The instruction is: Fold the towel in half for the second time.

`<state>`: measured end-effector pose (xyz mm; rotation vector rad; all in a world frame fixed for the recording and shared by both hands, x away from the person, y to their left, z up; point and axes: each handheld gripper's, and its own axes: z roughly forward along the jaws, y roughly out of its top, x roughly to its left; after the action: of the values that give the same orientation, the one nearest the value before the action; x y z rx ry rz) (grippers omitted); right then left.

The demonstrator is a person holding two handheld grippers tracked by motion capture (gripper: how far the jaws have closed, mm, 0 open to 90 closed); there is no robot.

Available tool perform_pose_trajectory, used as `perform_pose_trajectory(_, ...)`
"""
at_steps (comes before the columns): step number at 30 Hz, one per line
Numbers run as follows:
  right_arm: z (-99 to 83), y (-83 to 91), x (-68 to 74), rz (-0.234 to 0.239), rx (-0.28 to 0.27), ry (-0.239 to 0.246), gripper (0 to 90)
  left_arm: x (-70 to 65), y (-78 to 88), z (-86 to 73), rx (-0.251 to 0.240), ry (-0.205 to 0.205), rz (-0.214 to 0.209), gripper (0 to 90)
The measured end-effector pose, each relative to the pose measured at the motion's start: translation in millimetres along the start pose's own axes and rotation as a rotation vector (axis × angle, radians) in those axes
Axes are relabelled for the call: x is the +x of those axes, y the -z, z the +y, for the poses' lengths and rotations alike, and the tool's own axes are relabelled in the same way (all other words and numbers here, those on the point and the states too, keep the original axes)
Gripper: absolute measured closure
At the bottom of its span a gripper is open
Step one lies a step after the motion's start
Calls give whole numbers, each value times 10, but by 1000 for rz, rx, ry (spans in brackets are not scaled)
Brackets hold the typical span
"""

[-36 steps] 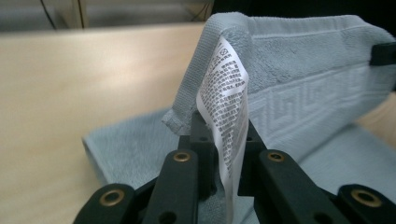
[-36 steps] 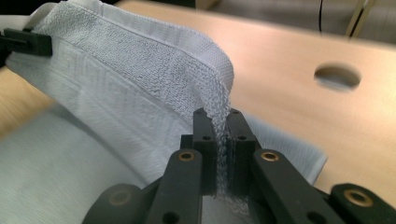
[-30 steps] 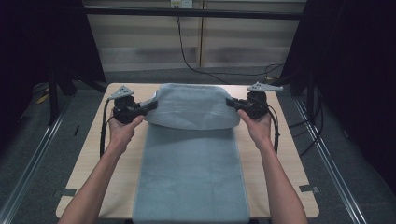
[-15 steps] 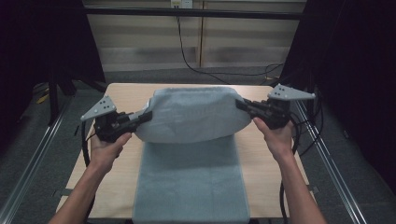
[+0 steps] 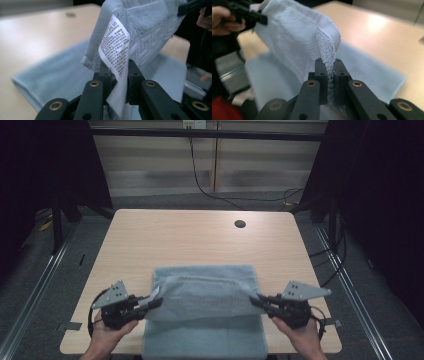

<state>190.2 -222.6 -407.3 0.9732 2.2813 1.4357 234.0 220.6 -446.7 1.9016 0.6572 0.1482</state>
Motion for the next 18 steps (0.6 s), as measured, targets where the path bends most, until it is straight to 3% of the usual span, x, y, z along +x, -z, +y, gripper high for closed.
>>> perform_pose_trajectory(2, -219, -36, 73, 23, 50, -5, 815, -44, -32, -169, 54, 19, -25, 770)
perform_pose_trajectory(3, -294, -40, 93, 44, 54, -15, 785, -81, -35, -233, 91, 12, -33, 756)
perform_pose_trajectory(5, -457, -12, 161, 73, 76, -17, 765, -148, -21, -323, 117, 30, -62, 730)
perform_pose_trajectory(6, -514, 16, 179, 89, 70, -44, 756, -174, -7, -354, 134, 20, -73, 723)
perform_pose_trajectory(7, -555, 35, 194, 117, 64, -59, 743, -232, 19, -394, 139, 15, -80, 716)
perform_pose_trajectory(9, -637, 94, 271, 122, 83, -53, 704, -278, 85, -408, 131, 8, -114, 678)
perform_pose_trajectory(11, -664, 156, 322, 144, 70, -60, 683, -306, 157, -378, 83, 21, -117, 646)
perform_pose_trajectory(14, -629, 210, 326, 142, 41, -68, 618, -242, 158, -259, 61, 8, -88, 596)
perform_pose_trajectory(17, -518, 179, 231, 126, 30, -51, 629, -19, 56, -49, 30, -11, -64, 581)
perform_pose_trajectory(18, -469, 152, 182, 121, 18, -55, 630, 97, -4, 15, 36, 7, -52, 572)
